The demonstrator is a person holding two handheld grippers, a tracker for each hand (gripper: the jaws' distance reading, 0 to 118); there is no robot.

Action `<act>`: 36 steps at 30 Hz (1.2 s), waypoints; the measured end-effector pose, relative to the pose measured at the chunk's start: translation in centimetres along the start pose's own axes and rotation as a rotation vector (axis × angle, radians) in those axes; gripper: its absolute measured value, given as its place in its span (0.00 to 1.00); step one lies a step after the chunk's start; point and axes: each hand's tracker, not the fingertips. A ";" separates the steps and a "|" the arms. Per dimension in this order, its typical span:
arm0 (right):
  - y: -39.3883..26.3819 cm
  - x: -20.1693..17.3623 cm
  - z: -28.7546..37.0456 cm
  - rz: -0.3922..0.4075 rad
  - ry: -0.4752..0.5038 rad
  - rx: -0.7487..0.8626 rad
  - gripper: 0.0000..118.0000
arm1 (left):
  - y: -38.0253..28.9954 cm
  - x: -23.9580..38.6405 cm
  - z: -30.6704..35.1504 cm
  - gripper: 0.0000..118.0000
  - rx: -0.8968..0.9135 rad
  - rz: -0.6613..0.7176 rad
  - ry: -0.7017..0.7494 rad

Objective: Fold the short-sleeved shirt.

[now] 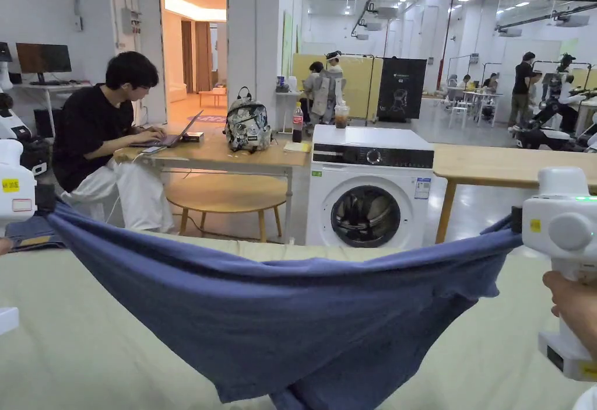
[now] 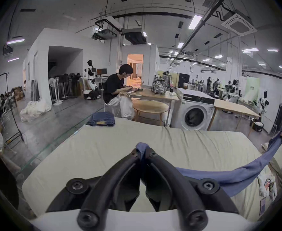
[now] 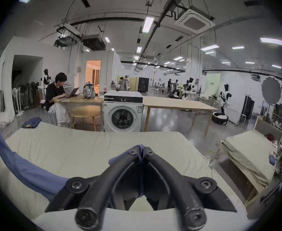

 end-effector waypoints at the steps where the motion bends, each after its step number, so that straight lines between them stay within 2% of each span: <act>1: 0.5 -0.1 -0.3 -0.004 -0.002 0.005 0.01 | 0.4 -0.1 -0.2 0.00 0.005 -0.001 0.012; 13: 4.7 -0.7 -4.5 0.015 -0.076 0.059 0.01 | 4.7 1.3 -2.1 0.00 0.030 -0.035 0.059; 19: 4.9 -0.5 -4.1 0.005 -0.081 0.079 0.01 | 4.6 2.1 -2.6 0.00 0.037 -0.044 0.054; 28: -1.9 -0.7 -3.4 0.046 -0.081 0.011 0.01 | -3.0 1.4 -3.8 0.00 -0.057 -0.049 0.047; 31: -4.8 -0.5 -2.1 0.069 -0.081 -0.020 0.01 | -6.4 0.5 -3.0 0.00 -0.093 -0.044 0.038; 36: -9.2 0.2 1.6 0.060 -0.082 -0.048 0.01 | -10.8 -1.2 -0.3 0.00 -0.106 -0.018 0.019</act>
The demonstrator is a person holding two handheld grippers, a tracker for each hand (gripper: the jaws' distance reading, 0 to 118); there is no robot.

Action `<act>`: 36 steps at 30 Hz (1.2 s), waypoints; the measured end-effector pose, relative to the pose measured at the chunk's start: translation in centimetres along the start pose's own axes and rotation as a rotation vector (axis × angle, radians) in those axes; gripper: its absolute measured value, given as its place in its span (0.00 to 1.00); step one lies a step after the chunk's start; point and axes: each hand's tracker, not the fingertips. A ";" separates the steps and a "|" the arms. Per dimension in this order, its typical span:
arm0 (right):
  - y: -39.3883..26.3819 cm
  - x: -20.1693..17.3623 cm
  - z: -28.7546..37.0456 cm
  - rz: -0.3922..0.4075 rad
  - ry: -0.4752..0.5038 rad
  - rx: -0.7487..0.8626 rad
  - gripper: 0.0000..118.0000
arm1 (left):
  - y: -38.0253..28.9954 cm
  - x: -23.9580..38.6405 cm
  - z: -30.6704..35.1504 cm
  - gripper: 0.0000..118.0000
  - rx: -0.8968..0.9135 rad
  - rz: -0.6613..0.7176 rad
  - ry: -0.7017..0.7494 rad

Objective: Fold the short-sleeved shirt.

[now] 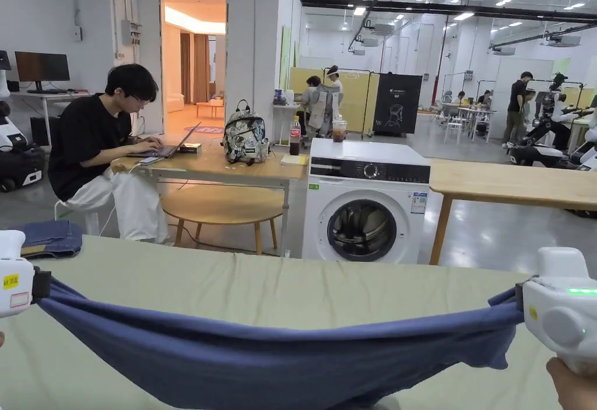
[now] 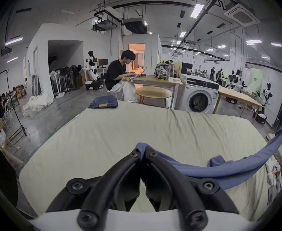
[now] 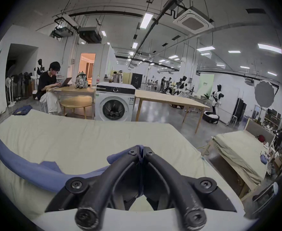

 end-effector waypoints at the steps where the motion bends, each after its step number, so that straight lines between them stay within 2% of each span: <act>1: -1.1 0.2 0.9 -0.001 0.003 -0.002 0.01 | -0.9 -0.3 0.7 0.00 0.002 0.007 0.001; 13: -14.3 1.2 7.9 0.056 0.020 -0.130 0.01 | -14.3 -3.9 6.7 0.00 -0.050 0.046 -0.030; 19: -19.0 0.9 9.7 0.059 0.038 -0.208 0.01 | -21.2 -4.5 8.0 0.00 -0.137 0.054 0.000; 26: -21.3 0.0 11.2 0.074 0.034 -0.239 0.01 | -24.7 -3.0 8.7 0.01 -0.231 0.037 0.040; 27: -21.7 -0.1 10.7 0.077 0.030 -0.238 0.01 | -24.8 -2.9 8.6 0.07 -0.235 0.038 0.054; 28: -21.8 -0.3 10.7 0.080 0.025 -0.235 0.02 | -24.7 -2.7 8.8 0.17 -0.237 0.031 0.081; 29: -21.8 -0.5 10.9 0.080 0.024 -0.231 0.04 | -24.7 -2.4 9.0 0.23 -0.233 0.024 0.106; 30: -21.6 -0.7 11.1 0.077 0.024 -0.225 0.07 | -24.5 -2.1 9.2 0.25 -0.219 0.022 0.103; 32: -21.2 -1.2 11.2 0.064 0.021 -0.212 0.33 | -24.0 -1.4 9.4 0.29 -0.199 0.025 0.094; 33: -20.9 -1.6 11.4 0.043 0.030 -0.203 0.39 | -23.7 -0.8 9.5 0.29 -0.185 0.028 0.081; 36: -19.5 -3.3 12.1 0.013 0.064 -0.169 0.40 | -22.7 1.6 9.7 0.29 -0.140 0.004 0.044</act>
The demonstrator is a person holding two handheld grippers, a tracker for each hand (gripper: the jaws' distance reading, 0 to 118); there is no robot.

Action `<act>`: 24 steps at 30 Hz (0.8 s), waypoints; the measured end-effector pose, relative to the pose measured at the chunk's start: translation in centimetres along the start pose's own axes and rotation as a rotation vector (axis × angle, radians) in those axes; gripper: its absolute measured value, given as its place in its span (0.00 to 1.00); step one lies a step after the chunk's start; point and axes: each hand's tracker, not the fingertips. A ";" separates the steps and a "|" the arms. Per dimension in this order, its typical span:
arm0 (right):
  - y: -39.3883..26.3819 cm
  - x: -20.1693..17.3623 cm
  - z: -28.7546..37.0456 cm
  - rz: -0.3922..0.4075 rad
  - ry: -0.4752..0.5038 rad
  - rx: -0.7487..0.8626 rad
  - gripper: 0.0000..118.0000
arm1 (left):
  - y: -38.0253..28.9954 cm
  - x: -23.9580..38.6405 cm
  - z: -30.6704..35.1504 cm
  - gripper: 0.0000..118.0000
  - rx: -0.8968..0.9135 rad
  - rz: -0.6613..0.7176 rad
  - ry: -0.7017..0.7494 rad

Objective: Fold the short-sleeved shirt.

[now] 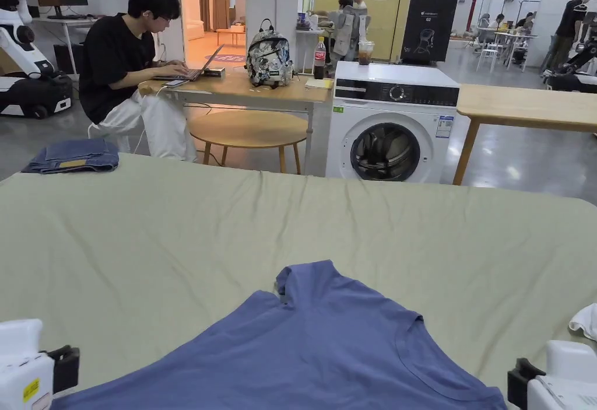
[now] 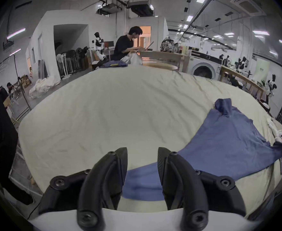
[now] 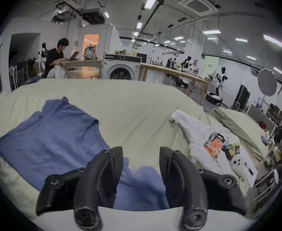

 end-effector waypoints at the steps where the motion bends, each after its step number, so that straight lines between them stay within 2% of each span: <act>1: 0.4 -0.9 0.2 0.002 0.014 0.018 0.40 | 0.4 1.1 0.2 0.29 0.029 -0.016 -0.020; 5: 1.7 -4.0 0.8 -0.016 0.066 0.082 0.40 | 1.8 4.5 -0.1 0.29 0.112 -0.076 -0.075; 6: 2.1 -5.0 1.2 -0.029 0.090 0.103 0.40 | 2.1 5.6 0.3 0.27 0.139 -0.085 -0.096; 7: 2.1 -5.7 0.7 -0.039 0.109 0.114 0.38 | 2.4 6.8 0.6 0.19 0.167 -0.093 -0.104; 8: 2.3 -6.5 0.9 -0.049 0.124 0.127 0.33 | 2.7 7.5 0.6 0.12 0.190 -0.103 -0.110; 10: 2.9 -8.3 1.8 -0.060 0.150 0.161 0.10 | 3.2 9.7 1.4 0.04 0.244 -0.135 -0.106; 11: 3.0 -8.8 1.6 -0.059 0.150 0.173 0.08 | 3.3 10.6 1.8 0.00 0.266 -0.152 -0.099; 13: 3.4 -10.1 2.3 -0.063 0.164 0.216 0.00 | 3.7 11.9 1.9 0.00 0.297 -0.173 -0.115; 20: 4.5 -12.8 3.4 -0.060 0.218 0.238 0.00 | 4.2 14.5 2.8 0.00 0.304 -0.206 -0.155; 24: 4.2 -13.7 3.0 -0.055 0.242 0.205 0.00 | 4.1 14.3 2.3 0.00 0.238 -0.182 -0.145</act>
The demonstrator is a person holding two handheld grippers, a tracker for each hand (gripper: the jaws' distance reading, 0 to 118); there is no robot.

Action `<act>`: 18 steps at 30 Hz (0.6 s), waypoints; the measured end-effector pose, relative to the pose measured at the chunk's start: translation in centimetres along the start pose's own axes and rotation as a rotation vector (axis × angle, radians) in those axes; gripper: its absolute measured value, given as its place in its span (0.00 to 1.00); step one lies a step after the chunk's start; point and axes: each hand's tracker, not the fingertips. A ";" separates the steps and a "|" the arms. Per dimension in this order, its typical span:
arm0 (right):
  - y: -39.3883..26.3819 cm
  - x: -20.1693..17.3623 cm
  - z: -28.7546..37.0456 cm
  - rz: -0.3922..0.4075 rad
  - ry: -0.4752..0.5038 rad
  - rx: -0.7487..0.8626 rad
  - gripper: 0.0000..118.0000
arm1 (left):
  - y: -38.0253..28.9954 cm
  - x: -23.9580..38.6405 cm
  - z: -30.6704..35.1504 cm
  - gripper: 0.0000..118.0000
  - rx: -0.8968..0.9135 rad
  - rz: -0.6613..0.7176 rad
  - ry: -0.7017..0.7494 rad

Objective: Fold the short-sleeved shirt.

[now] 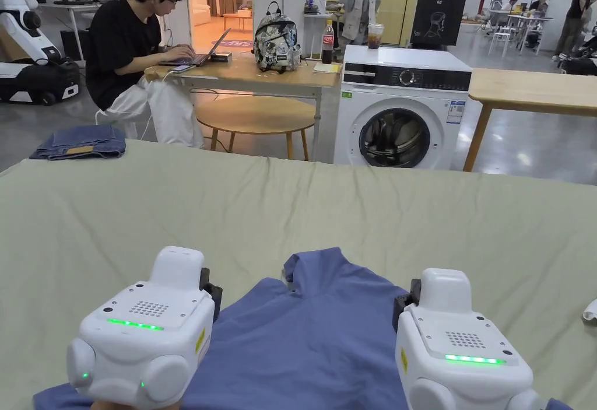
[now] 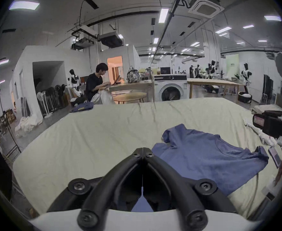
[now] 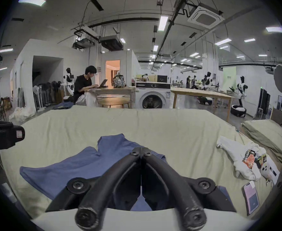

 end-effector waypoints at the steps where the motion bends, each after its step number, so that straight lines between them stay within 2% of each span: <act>1: -0.2 0.0 -0.2 -0.006 0.002 -0.007 0.00 | -0.1 -0.3 -0.3 0.00 -0.033 0.013 -0.005; 8: -1.4 -0.2 -0.9 0.001 0.015 -0.083 0.00 | -2.3 -4.5 -1.1 0.00 -0.180 0.092 -0.016; 14: -2.4 -0.4 -2.3 0.017 0.038 -0.130 0.00 | -3.5 -10.2 -1.5 0.00 -0.321 0.224 -0.001; 18: -3.1 -0.4 -3.5 0.010 0.055 -0.156 0.00 | -3.6 -13.8 -1.4 0.00 -0.390 0.250 0.034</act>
